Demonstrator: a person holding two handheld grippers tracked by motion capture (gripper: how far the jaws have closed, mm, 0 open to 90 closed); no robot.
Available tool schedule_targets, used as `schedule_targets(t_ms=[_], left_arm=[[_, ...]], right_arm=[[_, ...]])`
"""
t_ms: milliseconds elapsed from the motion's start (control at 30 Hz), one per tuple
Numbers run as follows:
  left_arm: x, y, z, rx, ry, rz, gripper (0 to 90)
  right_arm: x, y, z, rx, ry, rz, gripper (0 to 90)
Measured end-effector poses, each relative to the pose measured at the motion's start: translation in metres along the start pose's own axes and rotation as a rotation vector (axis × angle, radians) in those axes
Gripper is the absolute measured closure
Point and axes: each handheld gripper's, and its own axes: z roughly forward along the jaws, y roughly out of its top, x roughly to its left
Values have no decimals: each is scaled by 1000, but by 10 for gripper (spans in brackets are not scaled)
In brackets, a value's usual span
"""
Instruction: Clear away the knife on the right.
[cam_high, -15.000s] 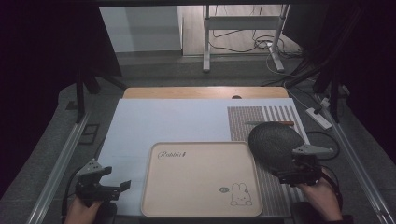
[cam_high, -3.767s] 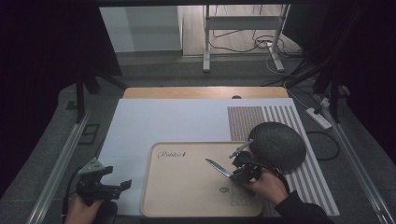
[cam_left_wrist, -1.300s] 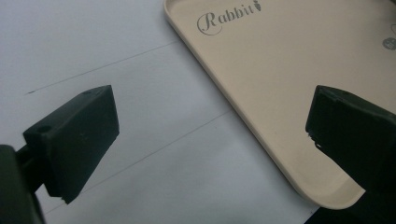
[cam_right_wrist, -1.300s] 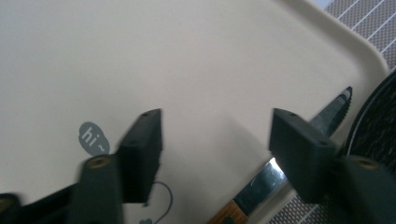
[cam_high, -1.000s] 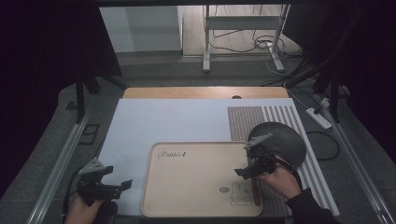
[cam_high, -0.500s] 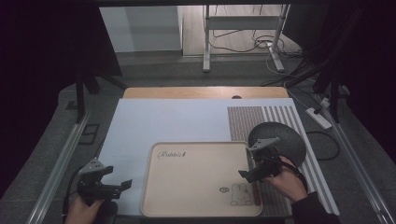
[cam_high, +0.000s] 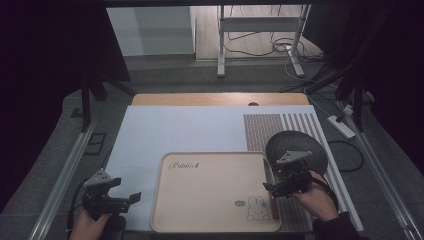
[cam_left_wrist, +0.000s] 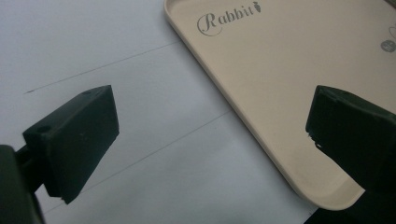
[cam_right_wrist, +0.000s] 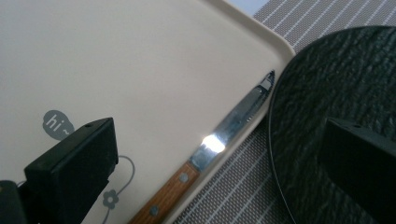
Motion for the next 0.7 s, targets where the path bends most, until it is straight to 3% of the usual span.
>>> schedule_targets(t_ms=[700], left_arm=[[0,0,0,0,0,-9,25]], right_arm=[[-9,-34,-29,-64,-28,126,0]])
